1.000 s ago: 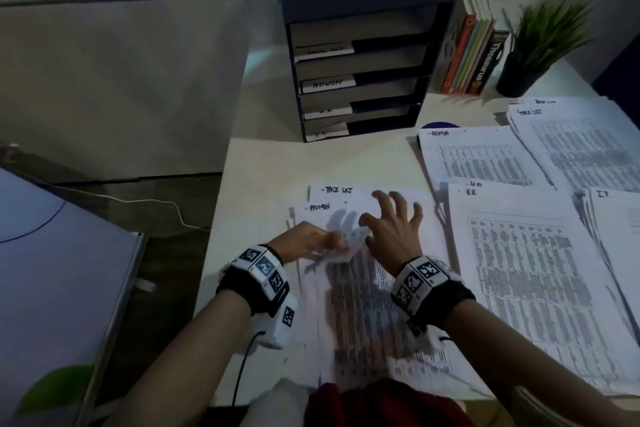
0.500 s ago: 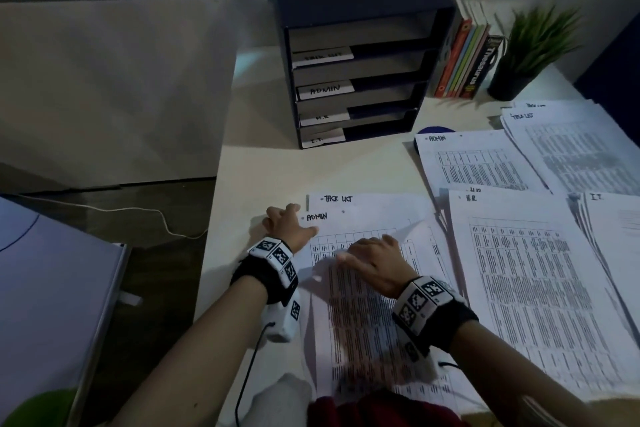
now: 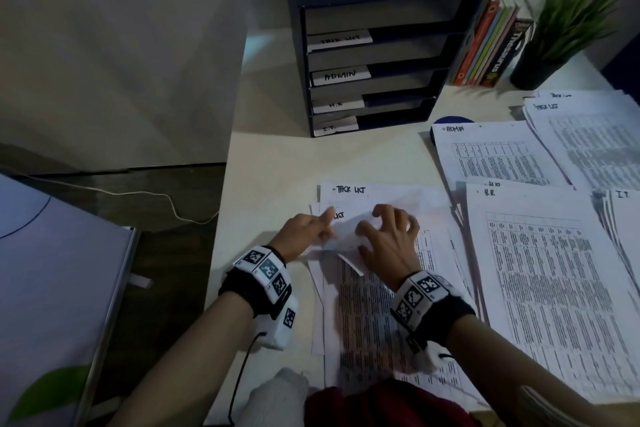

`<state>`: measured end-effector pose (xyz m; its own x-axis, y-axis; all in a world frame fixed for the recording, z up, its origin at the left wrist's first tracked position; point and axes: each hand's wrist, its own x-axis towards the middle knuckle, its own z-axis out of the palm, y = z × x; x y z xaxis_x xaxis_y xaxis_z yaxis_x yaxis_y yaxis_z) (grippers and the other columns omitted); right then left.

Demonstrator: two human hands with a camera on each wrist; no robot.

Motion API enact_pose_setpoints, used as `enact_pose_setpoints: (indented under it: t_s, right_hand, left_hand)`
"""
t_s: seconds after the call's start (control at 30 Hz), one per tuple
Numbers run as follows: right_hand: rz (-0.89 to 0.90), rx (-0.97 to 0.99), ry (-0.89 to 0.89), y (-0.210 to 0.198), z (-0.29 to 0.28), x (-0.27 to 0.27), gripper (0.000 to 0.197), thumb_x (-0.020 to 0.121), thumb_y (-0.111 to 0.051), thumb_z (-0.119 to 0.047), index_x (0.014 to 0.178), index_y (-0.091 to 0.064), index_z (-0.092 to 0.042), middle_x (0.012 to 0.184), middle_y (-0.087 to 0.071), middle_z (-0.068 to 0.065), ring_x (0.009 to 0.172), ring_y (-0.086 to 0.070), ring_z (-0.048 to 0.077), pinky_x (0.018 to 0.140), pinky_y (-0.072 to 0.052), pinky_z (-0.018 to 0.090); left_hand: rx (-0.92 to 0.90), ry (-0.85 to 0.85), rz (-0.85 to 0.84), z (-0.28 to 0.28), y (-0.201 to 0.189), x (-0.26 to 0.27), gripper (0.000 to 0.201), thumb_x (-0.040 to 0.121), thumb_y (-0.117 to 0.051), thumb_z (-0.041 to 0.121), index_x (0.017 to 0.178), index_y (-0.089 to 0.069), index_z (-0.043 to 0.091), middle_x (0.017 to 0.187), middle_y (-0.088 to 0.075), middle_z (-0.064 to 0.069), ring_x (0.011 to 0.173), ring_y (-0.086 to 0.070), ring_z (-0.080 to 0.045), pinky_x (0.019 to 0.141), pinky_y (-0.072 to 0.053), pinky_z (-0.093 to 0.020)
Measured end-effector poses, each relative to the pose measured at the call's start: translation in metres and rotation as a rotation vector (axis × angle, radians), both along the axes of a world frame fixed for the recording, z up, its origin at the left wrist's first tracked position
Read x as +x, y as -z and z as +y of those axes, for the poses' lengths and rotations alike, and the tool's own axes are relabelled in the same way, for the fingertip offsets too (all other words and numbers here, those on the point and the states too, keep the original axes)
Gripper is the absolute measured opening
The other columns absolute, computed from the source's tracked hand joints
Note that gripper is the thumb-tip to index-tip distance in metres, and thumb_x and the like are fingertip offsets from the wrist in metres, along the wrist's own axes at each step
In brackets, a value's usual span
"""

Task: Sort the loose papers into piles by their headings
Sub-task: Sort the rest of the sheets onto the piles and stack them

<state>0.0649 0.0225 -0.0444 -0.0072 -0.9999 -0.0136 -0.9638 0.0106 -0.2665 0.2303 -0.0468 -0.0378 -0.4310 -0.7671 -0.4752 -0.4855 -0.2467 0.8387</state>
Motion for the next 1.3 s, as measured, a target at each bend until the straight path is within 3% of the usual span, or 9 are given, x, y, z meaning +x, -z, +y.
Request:
enact_pose_setpoints:
  t_s: [0.17, 0.4, 0.6, 0.7, 0.8, 0.9, 1.07, 1.17, 1.3]
  right_hand:
    - [0.087, -0.082, -0.145, 0.006, 0.004, 0.004, 0.033, 0.043, -0.087, -0.024, 0.066, -0.064, -0.020, 0.096, -0.066, 0.005, 0.100, -0.057, 0.027, 0.098, -0.025, 0.061]
    - [-0.052, 0.085, -0.088, 0.001, -0.005, -0.001, 0.015, 0.089, -0.055, -0.026, 0.096, -0.061, -0.014, 0.106, -0.065, 0.000, 0.109, -0.054, 0.019, 0.108, -0.009, 0.043]
    - [-0.047, -0.046, -0.066, -0.014, -0.030, -0.005, 0.013, 0.081, -0.066, -0.021, 0.092, -0.073, -0.015, 0.128, -0.055, 0.006, 0.122, -0.045, 0.027, 0.103, -0.018, 0.051]
    - [-0.024, 0.010, -0.178, -0.021, -0.035, -0.003, 0.019, 0.081, -0.066, -0.025, 0.098, -0.072, -0.020, 0.140, -0.046, 0.000, 0.132, -0.035, 0.022, 0.108, -0.012, 0.051]
    - [-0.062, 0.154, -0.195, -0.020, -0.033, -0.002, 0.039, 0.087, -0.049, -0.050, 0.103, -0.069, -0.020, 0.126, -0.057, -0.006, 0.124, -0.041, 0.012, 0.108, -0.008, 0.040]
    - [-0.238, 0.142, -0.079, -0.018, -0.024, 0.000, 0.076, 0.078, -0.020, -0.071, 0.094, -0.072, -0.018, 0.109, -0.066, -0.008, 0.113, -0.046, 0.012, 0.098, -0.020, 0.036]
    - [-0.346, 0.130, 0.037, -0.005, -0.026, -0.003, 0.024, 0.091, -0.050, -0.019, 0.097, -0.070, -0.008, 0.109, -0.067, 0.005, 0.106, -0.052, 0.028, 0.086, -0.040, 0.036]
    - [-0.398, 0.134, 0.029, -0.002, -0.030, -0.003, 0.019, 0.081, -0.053, 0.002, 0.092, -0.069, 0.001, 0.103, -0.066, 0.017, 0.097, -0.058, 0.032, 0.084, -0.043, 0.035]
    - [-0.440, 0.123, 0.031, 0.002, -0.032, -0.004, 0.020, 0.076, -0.053, 0.008, 0.092, -0.063, 0.004, 0.099, -0.064, 0.019, 0.092, -0.059, 0.031, 0.080, -0.041, 0.030]
  left_hand:
    - [-0.213, -0.125, -0.445, -0.014, 0.012, 0.001, 0.042, 0.092, -0.051, 0.025, 0.131, -0.046, 0.008, 0.136, -0.033, -0.014, 0.130, -0.032, -0.029, 0.109, -0.029, -0.034]
    - [-0.259, -0.015, -0.350, -0.011, 0.007, 0.000, 0.022, 0.086, -0.056, 0.008, 0.106, -0.064, 0.004, 0.110, -0.065, -0.014, 0.099, -0.061, -0.026, 0.083, -0.046, -0.026]
    - [-0.427, 0.016, -0.225, -0.003, -0.011, 0.000, 0.023, 0.081, -0.044, -0.014, 0.074, -0.065, -0.007, 0.075, -0.063, -0.029, 0.061, -0.048, -0.022, 0.063, -0.035, -0.013]
    - [-0.356, -0.001, -0.141, -0.010, -0.016, -0.006, 0.021, 0.087, -0.054, 0.002, 0.074, -0.066, -0.010, 0.067, -0.059, -0.025, 0.061, -0.051, -0.024, 0.055, -0.032, -0.007]
    - [-0.215, -0.080, -0.084, -0.023, -0.014, -0.012, 0.046, 0.095, -0.044, 0.036, 0.078, -0.070, 0.002, 0.079, -0.065, -0.009, 0.074, -0.058, -0.018, 0.073, -0.043, -0.024]
    - [-0.251, -0.087, -0.160, -0.038, -0.009, -0.021, 0.037, 0.098, -0.042, 0.027, 0.107, -0.064, -0.001, 0.108, -0.063, -0.009, 0.098, -0.058, -0.021, 0.089, -0.042, -0.030]
    - [-0.223, -0.145, -0.362, -0.050, 0.005, -0.034, 0.026, 0.087, -0.045, 0.006, 0.097, -0.053, -0.016, 0.104, -0.051, -0.039, 0.099, -0.051, -0.047, 0.083, -0.043, -0.043]
    - [-0.201, -0.178, -0.333, -0.048, 0.007, -0.040, 0.012, 0.085, -0.048, 0.003, 0.089, -0.060, 0.001, 0.083, -0.054, -0.020, 0.081, -0.052, -0.036, 0.075, -0.043, -0.034]
    - [-0.112, -0.190, -0.202, -0.043, 0.008, -0.046, 0.020, 0.086, -0.055, 0.009, 0.106, -0.058, 0.010, 0.102, -0.062, -0.009, 0.093, -0.056, -0.021, 0.085, -0.045, -0.031]
